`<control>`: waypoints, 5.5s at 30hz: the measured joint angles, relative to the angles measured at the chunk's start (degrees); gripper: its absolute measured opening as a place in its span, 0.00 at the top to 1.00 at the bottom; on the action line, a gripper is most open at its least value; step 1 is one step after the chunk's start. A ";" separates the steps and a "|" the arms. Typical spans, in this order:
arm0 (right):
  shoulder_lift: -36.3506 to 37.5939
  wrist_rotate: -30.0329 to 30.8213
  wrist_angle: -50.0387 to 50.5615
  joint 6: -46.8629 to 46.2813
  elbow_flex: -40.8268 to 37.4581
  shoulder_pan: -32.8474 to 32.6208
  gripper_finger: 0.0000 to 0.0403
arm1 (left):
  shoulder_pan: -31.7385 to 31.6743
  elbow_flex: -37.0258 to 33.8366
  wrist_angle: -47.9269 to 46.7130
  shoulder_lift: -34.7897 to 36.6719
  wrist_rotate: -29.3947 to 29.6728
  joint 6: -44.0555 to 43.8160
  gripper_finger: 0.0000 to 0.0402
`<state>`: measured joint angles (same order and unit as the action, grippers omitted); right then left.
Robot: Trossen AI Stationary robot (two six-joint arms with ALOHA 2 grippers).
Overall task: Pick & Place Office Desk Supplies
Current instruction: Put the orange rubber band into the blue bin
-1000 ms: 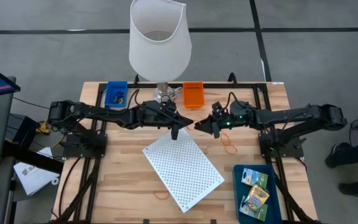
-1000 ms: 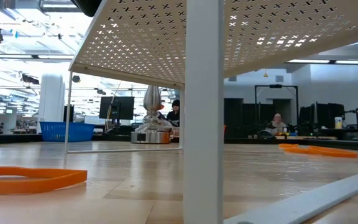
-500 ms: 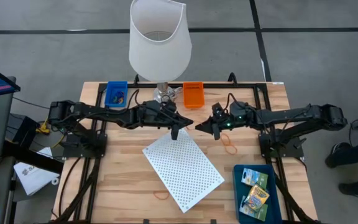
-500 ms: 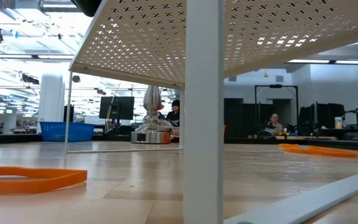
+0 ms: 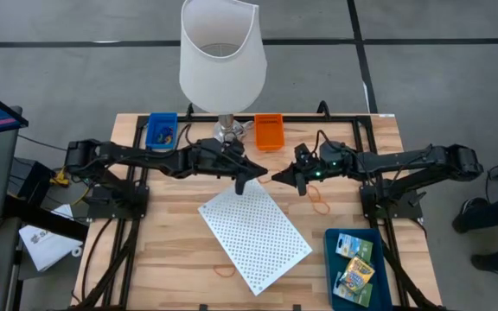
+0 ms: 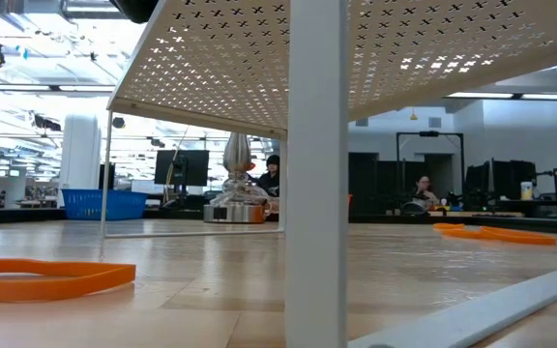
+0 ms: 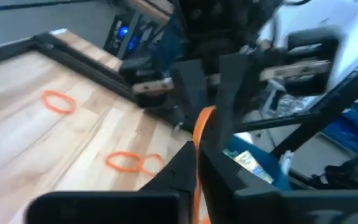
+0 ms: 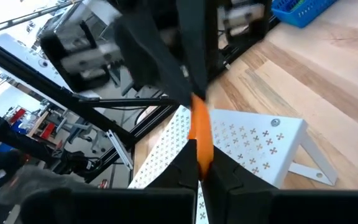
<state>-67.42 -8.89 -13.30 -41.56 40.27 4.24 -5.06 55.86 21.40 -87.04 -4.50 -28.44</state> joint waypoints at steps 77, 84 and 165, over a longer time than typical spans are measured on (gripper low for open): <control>-33.18 -14.90 18.99 9.65 23.74 39.60 1.00 | 13.10 -0.15 -17.06 21.22 28.53 -3.83 0.74; -33.18 -17.37 18.91 11.59 23.74 39.18 0.98 | 13.10 -0.13 -17.06 21.22 28.51 -3.80 0.74; -18.99 9.31 48.24 -11.02 -0.83 45.62 0.65 | 13.36 -0.11 -15.71 21.22 28.42 -0.77 0.74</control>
<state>-86.41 0.42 34.94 -52.58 39.44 49.86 8.29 55.75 5.69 -65.82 23.92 -29.21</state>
